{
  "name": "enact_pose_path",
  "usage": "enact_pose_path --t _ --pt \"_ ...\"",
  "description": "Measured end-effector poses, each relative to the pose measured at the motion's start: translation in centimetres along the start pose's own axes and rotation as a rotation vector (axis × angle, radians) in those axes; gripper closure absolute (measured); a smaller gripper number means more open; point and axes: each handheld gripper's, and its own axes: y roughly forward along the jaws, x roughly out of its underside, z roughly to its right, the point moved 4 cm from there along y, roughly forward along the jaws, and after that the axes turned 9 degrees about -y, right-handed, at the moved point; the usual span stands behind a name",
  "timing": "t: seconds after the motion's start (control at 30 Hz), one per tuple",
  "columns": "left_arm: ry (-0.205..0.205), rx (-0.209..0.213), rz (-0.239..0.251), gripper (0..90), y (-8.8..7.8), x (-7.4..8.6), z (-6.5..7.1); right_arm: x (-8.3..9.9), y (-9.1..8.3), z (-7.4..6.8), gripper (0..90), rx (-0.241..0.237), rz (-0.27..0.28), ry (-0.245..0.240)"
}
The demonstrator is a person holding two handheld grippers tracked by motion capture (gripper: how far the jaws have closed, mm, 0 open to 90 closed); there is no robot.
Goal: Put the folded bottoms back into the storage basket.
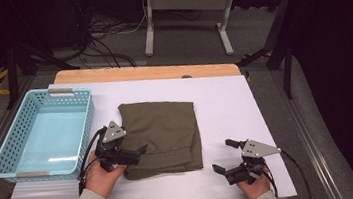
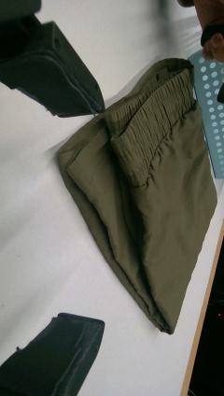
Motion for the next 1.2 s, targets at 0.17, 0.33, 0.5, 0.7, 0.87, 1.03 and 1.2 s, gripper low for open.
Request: enact_pose_path --t 0.17,0.33,0.5,0.7,0.87,1.03,1.2 --pt "0.005 -0.015 -0.019 2.7 0.8 -0.4 -0.4 0.0 0.0 0.0 0.4 -0.002 0.003 0.003" --pt "-0.005 -0.031 -0.034 2.5 1.5 -0.8 -0.7 0.0 0.0 0.0 0.4 -0.006 0.006 0.003" --pt "-0.003 -0.042 -0.039 2.5 1.9 -1.1 -0.9 0.0 0.0 0.0 0.4 -0.009 0.006 0.003" --pt "-0.004 -0.064 -0.054 2.6 2.6 -1.5 -1.1 0.0 0.0 -0.1 0.4 -0.010 0.005 0.001" --pt "-0.014 -0.075 -0.057 2.6 3.1 -1.8 -1.4 0.0 0.0 -0.1 0.4 -0.011 0.006 0.002" --pt "-0.031 -0.101 -0.059 2.5 3.8 -2.1 -1.8 0.0 0.0 -0.1 0.4 -0.012 0.006 0.001" --pt "-0.047 -0.118 -0.067 2.6 4.3 -2.2 -2.1 0.0 0.0 -0.1 0.4 -0.012 0.006 0.001"
